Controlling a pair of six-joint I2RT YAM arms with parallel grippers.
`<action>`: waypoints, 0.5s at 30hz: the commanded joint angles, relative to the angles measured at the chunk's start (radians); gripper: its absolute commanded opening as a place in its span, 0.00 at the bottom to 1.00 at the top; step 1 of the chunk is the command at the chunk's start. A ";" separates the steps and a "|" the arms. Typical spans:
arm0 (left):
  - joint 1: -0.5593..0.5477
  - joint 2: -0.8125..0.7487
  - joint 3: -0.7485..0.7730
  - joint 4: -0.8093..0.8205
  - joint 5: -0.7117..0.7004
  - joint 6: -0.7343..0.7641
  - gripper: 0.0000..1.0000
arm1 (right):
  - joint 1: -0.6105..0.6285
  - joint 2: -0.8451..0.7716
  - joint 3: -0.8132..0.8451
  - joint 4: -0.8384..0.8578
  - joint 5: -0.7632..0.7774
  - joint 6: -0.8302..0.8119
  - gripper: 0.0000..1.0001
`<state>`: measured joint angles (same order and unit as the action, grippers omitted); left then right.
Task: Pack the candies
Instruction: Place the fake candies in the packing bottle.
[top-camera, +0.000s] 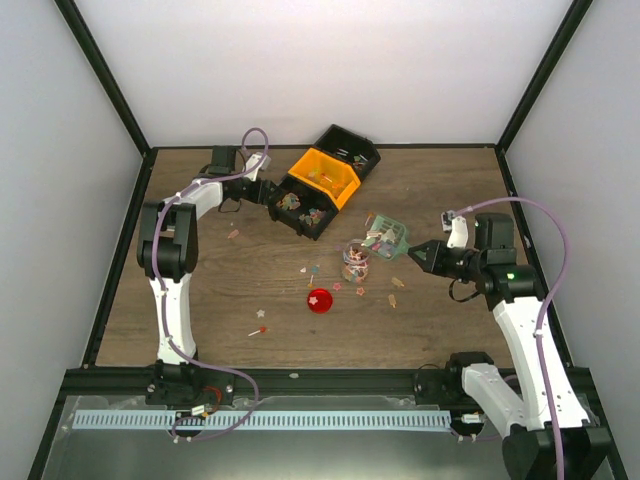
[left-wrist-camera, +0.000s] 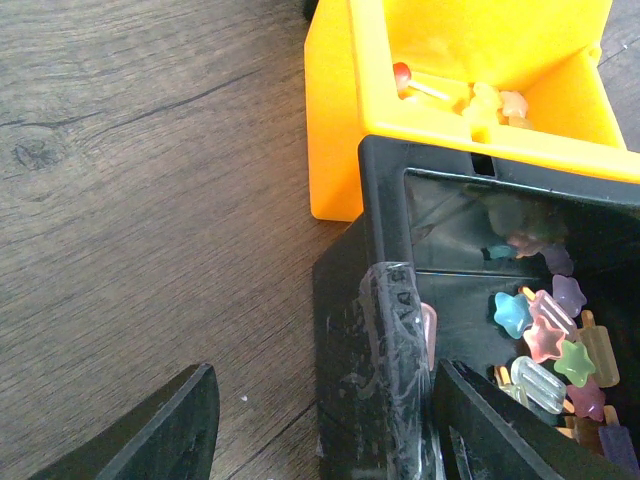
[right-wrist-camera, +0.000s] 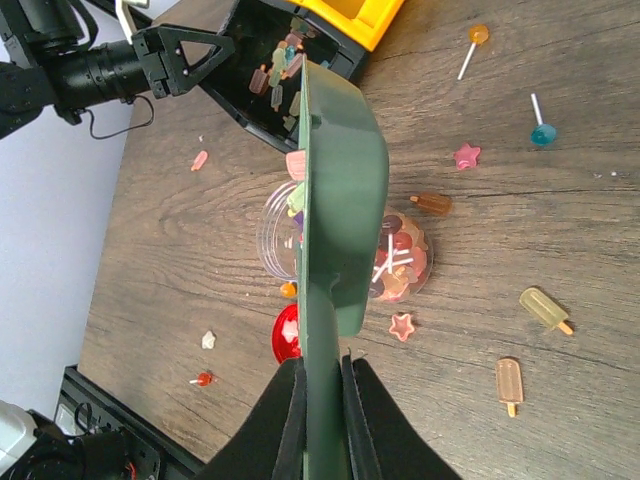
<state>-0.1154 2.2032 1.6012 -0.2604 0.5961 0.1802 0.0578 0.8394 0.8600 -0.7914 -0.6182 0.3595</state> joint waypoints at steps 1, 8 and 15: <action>0.005 0.002 -0.024 -0.014 0.002 0.004 0.60 | 0.014 0.000 0.066 -0.016 0.021 -0.002 0.01; 0.006 0.001 -0.023 -0.014 0.001 0.006 0.60 | 0.026 0.010 0.086 -0.033 0.045 -0.010 0.01; 0.008 0.002 -0.024 -0.013 0.002 0.005 0.60 | 0.057 0.026 0.103 -0.044 0.080 -0.007 0.01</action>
<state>-0.1120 2.2032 1.6001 -0.2577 0.5991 0.1791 0.0860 0.8619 0.9100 -0.8280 -0.5701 0.3561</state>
